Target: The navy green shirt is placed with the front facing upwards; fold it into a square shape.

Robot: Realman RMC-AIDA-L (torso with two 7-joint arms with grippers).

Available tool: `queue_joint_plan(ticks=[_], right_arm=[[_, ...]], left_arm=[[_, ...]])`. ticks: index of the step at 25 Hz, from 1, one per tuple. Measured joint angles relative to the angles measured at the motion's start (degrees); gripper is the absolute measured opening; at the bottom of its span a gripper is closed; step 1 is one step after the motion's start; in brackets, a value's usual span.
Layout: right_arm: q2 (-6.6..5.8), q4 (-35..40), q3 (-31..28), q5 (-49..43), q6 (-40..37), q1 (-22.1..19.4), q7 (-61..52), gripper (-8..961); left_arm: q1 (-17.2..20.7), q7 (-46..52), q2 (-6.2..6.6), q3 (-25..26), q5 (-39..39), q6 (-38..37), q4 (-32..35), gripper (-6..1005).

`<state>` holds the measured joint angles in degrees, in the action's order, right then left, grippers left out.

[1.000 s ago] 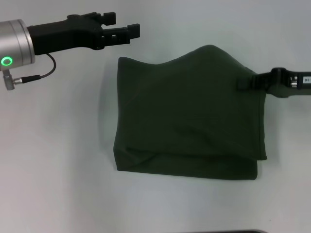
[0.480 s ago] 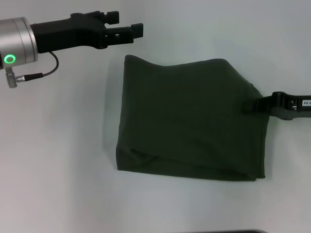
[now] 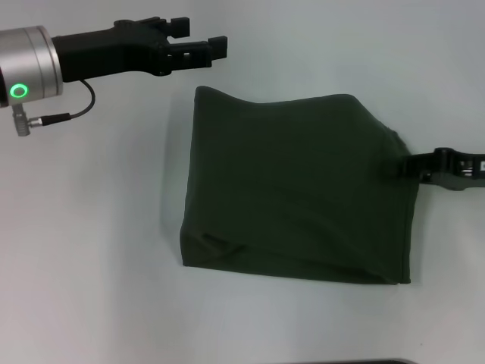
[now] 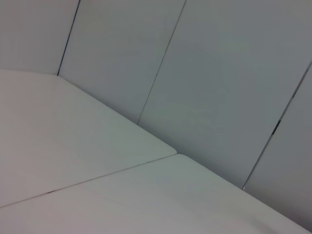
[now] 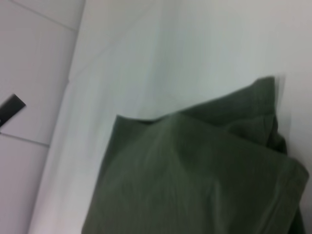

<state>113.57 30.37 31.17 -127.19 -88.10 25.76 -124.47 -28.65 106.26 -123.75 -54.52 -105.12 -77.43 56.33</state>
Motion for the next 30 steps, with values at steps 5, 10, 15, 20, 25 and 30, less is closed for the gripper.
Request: queue_joint_plan(ticks=[5,10,15,20,25,30], right_arm=[[-0.45,0.69,-5.68,1.18,-1.44,-2.32,1.84,235],[-1.53,1.16,-11.42,2.48,-4.74,-4.33,3.60,444],[-0.91,3.60,-13.02,6.56,-10.13,-4.10,6.81,707],[-0.42,3.16,-11.88,7.57,-9.42,-0.37,8.39,829],[0.27,2.87,-7.43,7.24,-6.02,2.80,7.70,810],[0.44,2.70,-4.68,6.61,-2.82,3.43,5.70,759]], left_arm=[[-0.26,0.00,0.00,0.01,0.00,0.01,0.00,905],[-0.44,0.00,0.00,0.12,0.00,0.08,-0.08,904],[-0.50,0.00,0.00,0.25,0.00,0.08,-0.08,904],[0.02,0.00,0.07,1.51,0.00,0.59,-0.08,904],[0.27,0.00,0.09,2.61,0.20,0.30,-0.08,905],[0.42,0.00,0.09,2.64,0.14,0.45,-0.09,905]])
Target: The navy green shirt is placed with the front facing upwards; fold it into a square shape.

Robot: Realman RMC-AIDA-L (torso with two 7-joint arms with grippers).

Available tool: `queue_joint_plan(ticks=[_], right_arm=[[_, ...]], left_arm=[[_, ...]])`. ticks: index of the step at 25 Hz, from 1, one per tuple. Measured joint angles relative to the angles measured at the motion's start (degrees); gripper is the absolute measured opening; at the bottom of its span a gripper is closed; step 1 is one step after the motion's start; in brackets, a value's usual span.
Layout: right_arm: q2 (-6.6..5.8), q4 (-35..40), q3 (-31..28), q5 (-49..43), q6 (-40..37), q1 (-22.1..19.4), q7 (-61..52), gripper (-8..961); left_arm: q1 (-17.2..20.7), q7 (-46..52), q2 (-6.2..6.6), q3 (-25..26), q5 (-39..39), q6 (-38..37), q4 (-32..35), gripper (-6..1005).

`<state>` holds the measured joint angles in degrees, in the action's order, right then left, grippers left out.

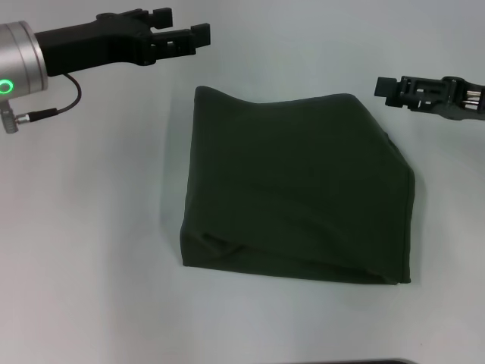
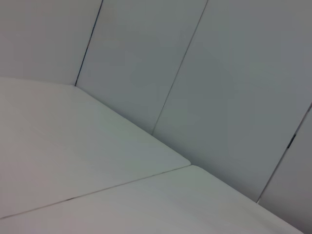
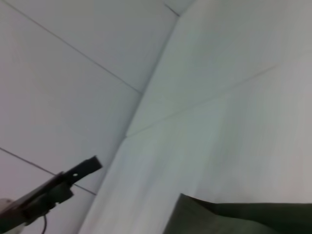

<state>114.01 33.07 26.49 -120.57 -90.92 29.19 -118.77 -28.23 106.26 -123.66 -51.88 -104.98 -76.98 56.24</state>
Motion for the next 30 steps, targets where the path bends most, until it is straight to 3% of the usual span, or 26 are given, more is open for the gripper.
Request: queue_joint_plan(ticks=[3,6,14,18,22,30], right_arm=[[0.07,-0.38,0.35,-0.01,0.37,0.14,-0.09,699],[0.32,-0.47,0.89,-0.01,0.62,0.24,0.00,704],[2.18,-0.64,3.71,0.03,2.81,0.91,1.16,701],[3.09,-1.59,5.33,0.03,5.09,1.85,3.47,617],[3.16,-3.39,6.52,0.03,7.05,3.28,4.95,532],[3.20,-5.78,12.42,-0.03,14.86,4.84,4.68,178]], left_arm=[[-0.02,0.00,-0.05,-0.20,-0.06,0.14,-0.06,905],[-0.21,0.00,-0.07,-0.24,-0.09,0.19,-0.07,904],[-0.32,0.00,-0.18,-0.05,0.20,0.29,-0.08,905],[-0.33,-0.01,-0.18,-0.33,0.24,0.28,-0.08,905],[-0.34,-0.15,-0.18,-0.33,0.17,0.27,-0.26,905],[-0.33,-0.36,-0.09,-0.13,0.01,0.26,-0.84,904]])
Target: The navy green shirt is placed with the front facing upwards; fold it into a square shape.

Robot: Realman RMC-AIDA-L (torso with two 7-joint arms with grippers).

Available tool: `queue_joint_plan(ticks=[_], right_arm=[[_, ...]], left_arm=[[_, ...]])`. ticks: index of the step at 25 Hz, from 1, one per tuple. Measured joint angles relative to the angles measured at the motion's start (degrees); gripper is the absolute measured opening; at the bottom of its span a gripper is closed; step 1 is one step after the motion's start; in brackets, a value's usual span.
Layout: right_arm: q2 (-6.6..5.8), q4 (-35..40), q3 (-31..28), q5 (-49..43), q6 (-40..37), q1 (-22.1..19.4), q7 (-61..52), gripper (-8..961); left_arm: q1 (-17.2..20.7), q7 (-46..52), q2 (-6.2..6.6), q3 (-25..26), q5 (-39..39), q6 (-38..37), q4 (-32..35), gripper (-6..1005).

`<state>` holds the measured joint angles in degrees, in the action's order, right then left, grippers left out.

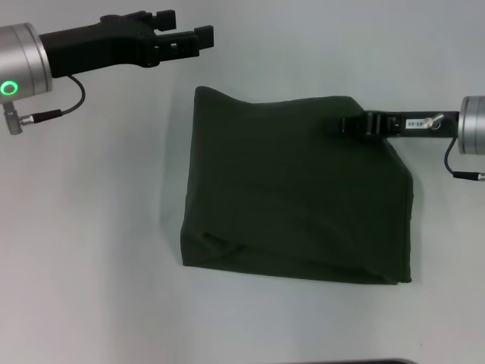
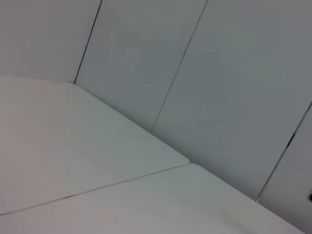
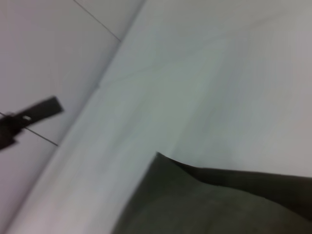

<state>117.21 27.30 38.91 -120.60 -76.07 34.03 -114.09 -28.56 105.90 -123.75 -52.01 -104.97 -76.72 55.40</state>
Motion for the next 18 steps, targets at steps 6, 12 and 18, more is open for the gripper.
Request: queue_joint_plan(ticks=[6,12,18], right_arm=[[0.11,-1.45,3.31,0.01,3.88,1.34,-0.19,31],[0.50,-1.54,5.43,0.02,6.26,2.00,-1.17,10],[0.50,-1.49,6.92,0.03,6.96,2.07,-1.60,9]], left_arm=[[-0.05,0.02,0.01,0.15,-0.14,0.41,-0.45,904],[-0.08,-0.08,0.01,0.16,-0.15,0.85,-0.62,905],[-0.09,-0.11,0.01,0.15,-0.15,0.92,-0.65,904]])
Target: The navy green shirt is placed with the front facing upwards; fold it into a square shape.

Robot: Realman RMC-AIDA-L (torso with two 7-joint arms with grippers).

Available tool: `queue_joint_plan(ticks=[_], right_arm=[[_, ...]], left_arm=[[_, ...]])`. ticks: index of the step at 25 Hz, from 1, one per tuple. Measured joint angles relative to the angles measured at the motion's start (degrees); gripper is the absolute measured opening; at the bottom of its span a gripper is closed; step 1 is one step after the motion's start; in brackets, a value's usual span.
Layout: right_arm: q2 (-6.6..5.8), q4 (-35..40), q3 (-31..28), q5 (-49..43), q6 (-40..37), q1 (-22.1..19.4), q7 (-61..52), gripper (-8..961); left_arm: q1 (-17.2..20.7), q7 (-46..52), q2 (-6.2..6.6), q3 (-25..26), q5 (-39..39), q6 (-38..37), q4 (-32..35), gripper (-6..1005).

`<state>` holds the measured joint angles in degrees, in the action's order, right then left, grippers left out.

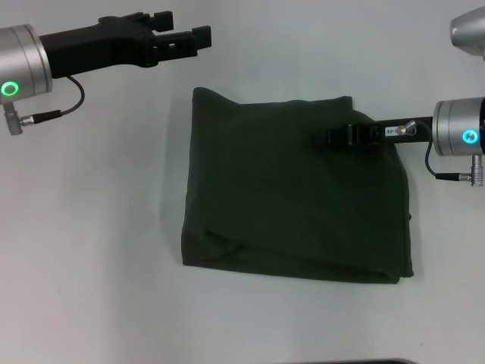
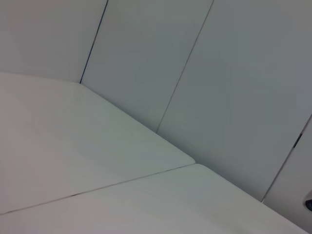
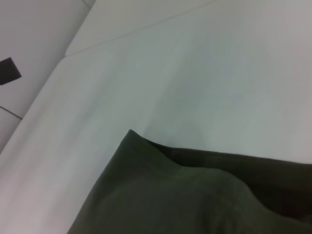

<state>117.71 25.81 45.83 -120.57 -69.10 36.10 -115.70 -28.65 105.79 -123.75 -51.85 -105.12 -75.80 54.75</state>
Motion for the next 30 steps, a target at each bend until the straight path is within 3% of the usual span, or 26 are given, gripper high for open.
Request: queue_joint_plan(ticks=[14,20,30], right_arm=[[0.14,5.20,-2.03,0.68,-7.05,0.70,0.01,9],[0.59,4.27,-0.61,0.15,-3.33,3.08,-0.17,9],[1.19,0.97,8.36,0.02,5.10,5.97,-2.97,10]], left_arm=[[0.04,-0.06,0.00,0.00,0.20,0.47,0.00,905],[-0.07,-0.06,0.00,-0.08,0.17,0.56,0.00,904],[-0.26,-0.06,0.00,-0.27,0.08,0.57,0.01,904]])
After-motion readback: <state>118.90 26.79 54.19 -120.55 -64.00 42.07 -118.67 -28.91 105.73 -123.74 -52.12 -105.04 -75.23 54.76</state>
